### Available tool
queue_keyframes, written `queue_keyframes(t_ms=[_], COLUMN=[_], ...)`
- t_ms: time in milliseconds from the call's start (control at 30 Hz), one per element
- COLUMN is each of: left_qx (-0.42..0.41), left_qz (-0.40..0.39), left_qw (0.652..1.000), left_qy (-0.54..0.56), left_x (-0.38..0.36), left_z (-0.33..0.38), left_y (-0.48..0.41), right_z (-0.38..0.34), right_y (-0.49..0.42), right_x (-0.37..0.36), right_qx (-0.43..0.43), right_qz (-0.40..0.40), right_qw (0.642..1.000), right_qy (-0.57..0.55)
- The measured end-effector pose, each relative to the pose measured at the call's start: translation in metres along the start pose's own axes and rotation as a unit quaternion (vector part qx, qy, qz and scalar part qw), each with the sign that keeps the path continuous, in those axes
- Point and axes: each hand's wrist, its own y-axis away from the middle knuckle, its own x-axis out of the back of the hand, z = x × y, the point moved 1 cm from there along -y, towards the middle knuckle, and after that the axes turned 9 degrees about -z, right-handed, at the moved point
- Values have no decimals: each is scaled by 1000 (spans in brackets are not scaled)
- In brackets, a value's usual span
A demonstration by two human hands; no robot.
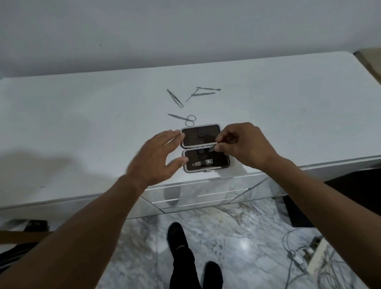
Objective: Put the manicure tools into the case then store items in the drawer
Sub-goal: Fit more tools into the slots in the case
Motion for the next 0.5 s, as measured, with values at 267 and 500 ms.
queue_keyframes(t_ms=[267,500], left_qx=[10,5], left_qz=[-3,6], left_qw=[1000,1000], left_qy=[1,6], left_x=[-2,-1], left_z=[-2,-3], left_y=[0,0], right_z=[11,6], right_y=[11,8], right_x=[-18,-19], right_qx=[78,77], right_qz=[25,40], right_qw=[987,980], right_qy=[140,181])
